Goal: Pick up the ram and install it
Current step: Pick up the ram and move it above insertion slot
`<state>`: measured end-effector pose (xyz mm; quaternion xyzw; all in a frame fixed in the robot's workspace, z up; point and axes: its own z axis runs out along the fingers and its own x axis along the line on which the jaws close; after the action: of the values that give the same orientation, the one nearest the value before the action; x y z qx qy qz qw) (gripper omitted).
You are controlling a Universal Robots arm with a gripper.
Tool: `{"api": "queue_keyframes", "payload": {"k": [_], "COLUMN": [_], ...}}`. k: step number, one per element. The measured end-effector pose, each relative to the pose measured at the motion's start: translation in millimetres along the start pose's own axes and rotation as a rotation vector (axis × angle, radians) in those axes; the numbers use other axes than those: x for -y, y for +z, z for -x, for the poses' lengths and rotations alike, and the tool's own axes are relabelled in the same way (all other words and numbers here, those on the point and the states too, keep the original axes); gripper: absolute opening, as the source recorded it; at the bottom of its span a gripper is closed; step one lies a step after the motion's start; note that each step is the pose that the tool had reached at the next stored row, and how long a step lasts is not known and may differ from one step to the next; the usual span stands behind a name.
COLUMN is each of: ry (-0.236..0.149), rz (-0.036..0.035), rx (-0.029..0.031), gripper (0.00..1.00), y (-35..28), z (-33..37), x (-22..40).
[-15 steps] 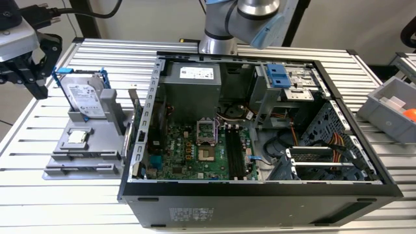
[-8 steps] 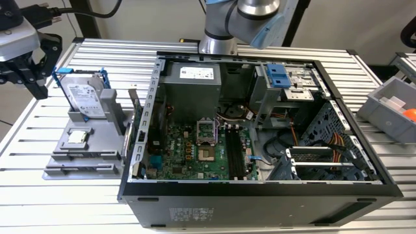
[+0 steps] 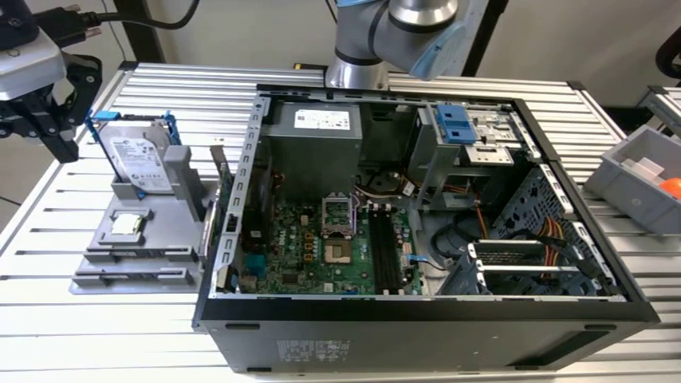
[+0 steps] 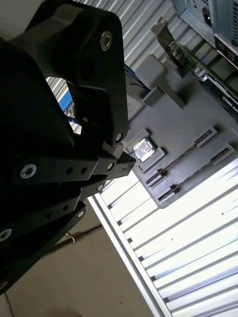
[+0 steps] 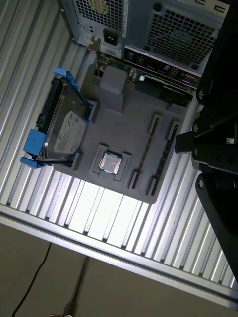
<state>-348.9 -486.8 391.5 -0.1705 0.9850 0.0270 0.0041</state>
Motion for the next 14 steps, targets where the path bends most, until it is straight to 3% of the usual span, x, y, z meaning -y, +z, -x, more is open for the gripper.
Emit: {"api": "queue_keyframes", "payload": {"k": [7,14], "ry": [-0.017,-0.073], "rz": [0.0003,0.0013], "rx": [-0.0009,-0.0038], "gripper": [0.00,0.00], "y": [0.0,0.0], "z": [0.0,0.0], "x": [0.0,0.0]}}
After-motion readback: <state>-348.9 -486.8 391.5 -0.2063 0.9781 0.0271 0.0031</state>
